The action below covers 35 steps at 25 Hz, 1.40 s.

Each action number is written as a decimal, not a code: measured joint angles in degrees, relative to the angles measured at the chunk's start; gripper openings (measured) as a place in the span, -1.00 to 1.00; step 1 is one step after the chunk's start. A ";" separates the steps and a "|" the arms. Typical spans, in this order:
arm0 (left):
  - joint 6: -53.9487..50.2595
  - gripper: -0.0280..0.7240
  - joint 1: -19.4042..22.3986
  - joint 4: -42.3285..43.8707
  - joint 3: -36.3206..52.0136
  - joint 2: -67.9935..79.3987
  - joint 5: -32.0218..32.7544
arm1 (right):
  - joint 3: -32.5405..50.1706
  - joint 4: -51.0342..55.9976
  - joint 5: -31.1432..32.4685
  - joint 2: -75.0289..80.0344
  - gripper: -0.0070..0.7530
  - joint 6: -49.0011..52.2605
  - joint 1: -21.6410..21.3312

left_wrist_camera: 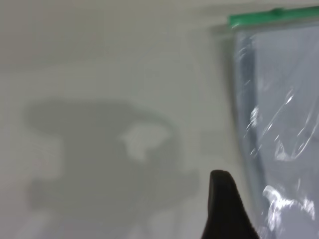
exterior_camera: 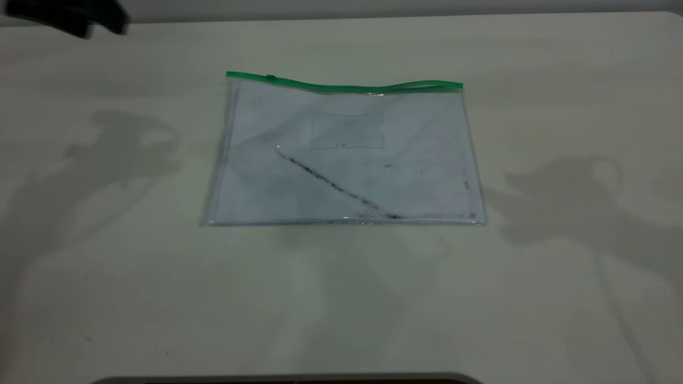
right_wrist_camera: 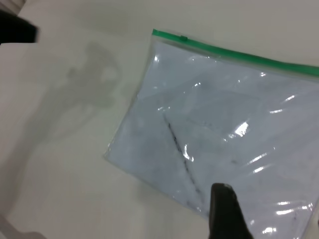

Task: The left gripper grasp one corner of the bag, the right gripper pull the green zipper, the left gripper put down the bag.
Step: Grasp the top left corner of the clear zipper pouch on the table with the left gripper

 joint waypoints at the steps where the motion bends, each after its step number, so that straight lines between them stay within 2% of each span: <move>1: 3.75 0.42 0.00 -3.39 -2.09 2.83 1.54 | -0.40 0.05 -0.15 0.39 0.27 -0.07 0.44; 4: 12.44 0.42 0.04 -11.73 -8.42 10.32 4.82 | -1.14 0.18 -1.22 0.83 0.27 -0.98 2.60; 7: 16.88 0.42 0.04 -14.49 -13.51 16.33 5.23 | -1.13 0.23 -2.22 1.06 0.27 -1.30 4.79; 13: 17.98 0.42 0.30 -15.89 -22.50 25.43 6.06 | -1.15 0.33 -2.57 1.64 0.27 -1.44 6.17; 18: 17.67 0.42 0.60 -18.49 -28.57 31.44 10.78 | -1.15 0.33 -3.16 1.75 0.28 -1.44 6.17; 35: 25.46 0.39 -1.04 -32.12 -31.95 39.69 15.45 | -1.15 0.46 -4.48 1.75 0.28 -1.70 6.17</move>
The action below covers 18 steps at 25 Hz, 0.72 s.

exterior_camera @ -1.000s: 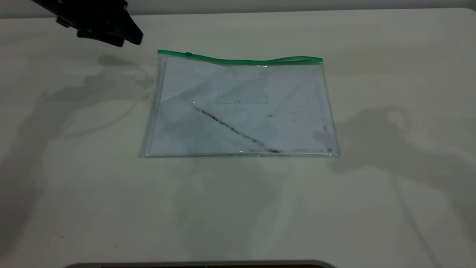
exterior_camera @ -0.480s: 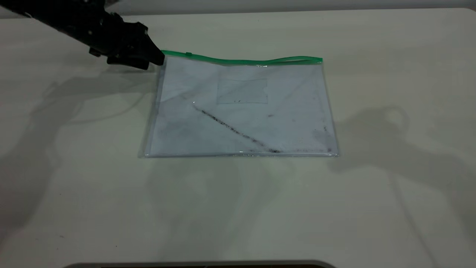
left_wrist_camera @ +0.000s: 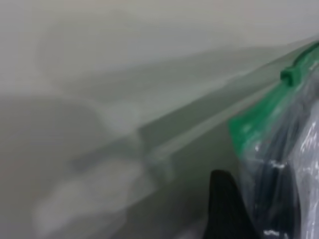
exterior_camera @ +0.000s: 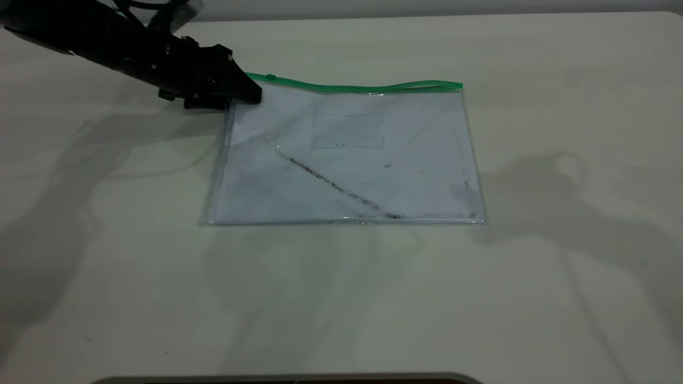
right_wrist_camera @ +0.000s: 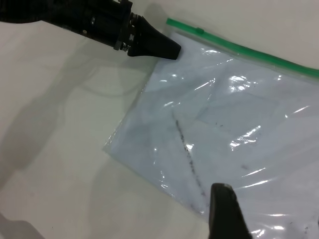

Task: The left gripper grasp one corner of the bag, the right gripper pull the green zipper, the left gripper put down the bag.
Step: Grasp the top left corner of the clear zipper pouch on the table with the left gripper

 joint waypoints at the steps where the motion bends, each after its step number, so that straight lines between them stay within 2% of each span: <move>1: 0.28 0.37 -0.16 -0.30 -0.05 0.00 0.00 | 0.00 0.00 -0.04 0.00 0.28 0.00 0.00; 3: 0.52 0.28 -0.43 -0.51 -0.05 0.00 -0.06 | 0.00 0.00 -0.35 0.00 0.28 -0.04 0.00; 5: 0.52 0.11 -0.54 -0.51 -0.05 0.00 -0.30 | 0.00 0.00 -0.52 0.00 0.28 -0.11 0.00; 10: 0.52 -0.56 -0.76 -0.51 -0.05 0.00 -0.49 | 0.00 0.05 -0.64 0.00 0.28 -1.37 0.00; 12: 0.52 -0.76 -1.03 -0.51 -0.05 0.00 -0.44 | -0.11 0.43 -0.79 0.15 0.28 -2.77 0.00; 18: 5.30 -0.78 -1.56 -0.32 -0.17 -1.67 4.69 | -5.17 1.61 -0.79 4.77 0.28 -9.37 1.66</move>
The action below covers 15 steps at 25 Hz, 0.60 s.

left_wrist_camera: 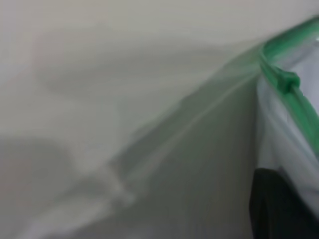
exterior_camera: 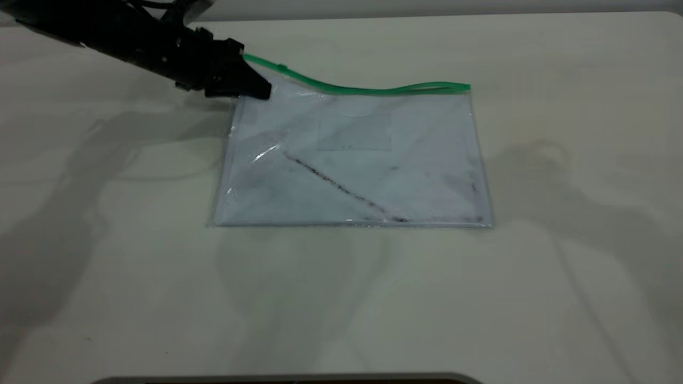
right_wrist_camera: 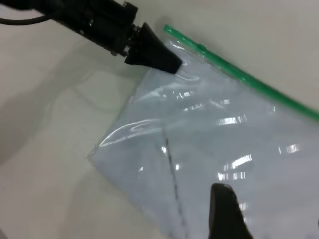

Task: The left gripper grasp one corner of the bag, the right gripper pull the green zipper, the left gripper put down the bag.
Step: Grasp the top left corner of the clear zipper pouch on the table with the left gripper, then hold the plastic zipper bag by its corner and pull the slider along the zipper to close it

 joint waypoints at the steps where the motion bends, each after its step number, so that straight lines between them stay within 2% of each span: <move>1: 1.94 -0.78 -0.19 0.60 0.00 -0.61 1.78 | -1.66 0.00 0.00 1.57 0.28 -0.99 0.72; 4: 6.02 -0.78 -1.16 4.43 0.00 -3.51 6.09 | -6.51 0.11 0.00 6.68 0.28 -3.82 3.10; 9: 7.23 -0.78 -2.96 12.91 0.00 -7.67 8.74 | -14.81 0.17 0.05 16.57 0.22 -10.43 6.26; 15: 12.51 -0.78 -5.56 20.59 -0.20 -9.14 14.21 | -24.49 -0.07 2.20 26.39 0.21 -17.79 6.94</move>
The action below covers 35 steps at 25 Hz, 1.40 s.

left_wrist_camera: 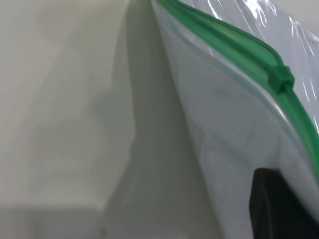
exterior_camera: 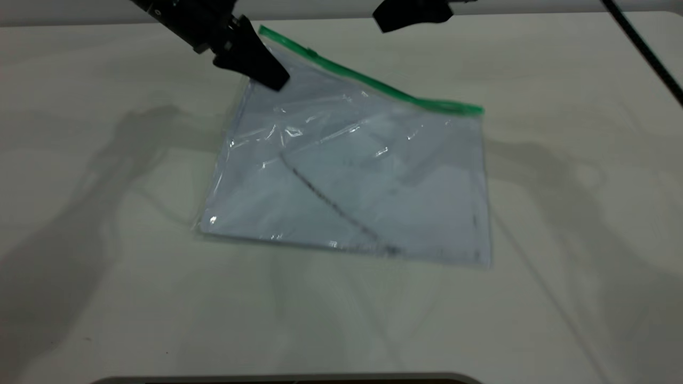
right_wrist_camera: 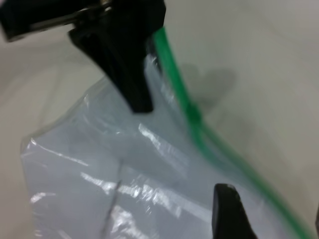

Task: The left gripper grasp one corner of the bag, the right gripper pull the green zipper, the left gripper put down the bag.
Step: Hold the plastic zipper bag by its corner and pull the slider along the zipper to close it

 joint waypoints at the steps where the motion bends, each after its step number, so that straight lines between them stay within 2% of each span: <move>1: 1.40 -0.78 -0.44 0.82 -0.26 0.00 1.04 | -0.96 -0.20 1.18 1.10 0.21 -0.70 0.00; 7: 11.87 -0.78 -1.91 2.49 -1.47 -2.16 1.99 | -3.96 -2.10 4.07 1.84 0.21 -3.16 -0.06; 10: 13.56 -0.78 -1.96 1.91 -1.80 -4.01 1.99 | -4.04 -2.47 5.45 1.74 0.21 -3.27 -0.05; 16: 13.76 -0.78 -2.08 1.82 -1.87 -4.34 1.55 | -4.04 0.58 3.40 1.98 0.17 -6.77 2.87; 20: 13.76 -0.78 -2.23 1.77 -1.87 -4.34 0.92 | -4.24 3.26 2.12 3.04 0.17 -7.61 3.34; 30: 13.76 -0.78 -2.48 1.61 -1.87 -4.34 -1.43 | -7.94 4.53 5.24 6.90 0.16 -6.69 3.47; 35: 13.80 -0.78 -2.60 0.92 -1.87 -4.34 -1.90 | -7.94 5.37 5.24 7.10 0.05 -6.69 3.92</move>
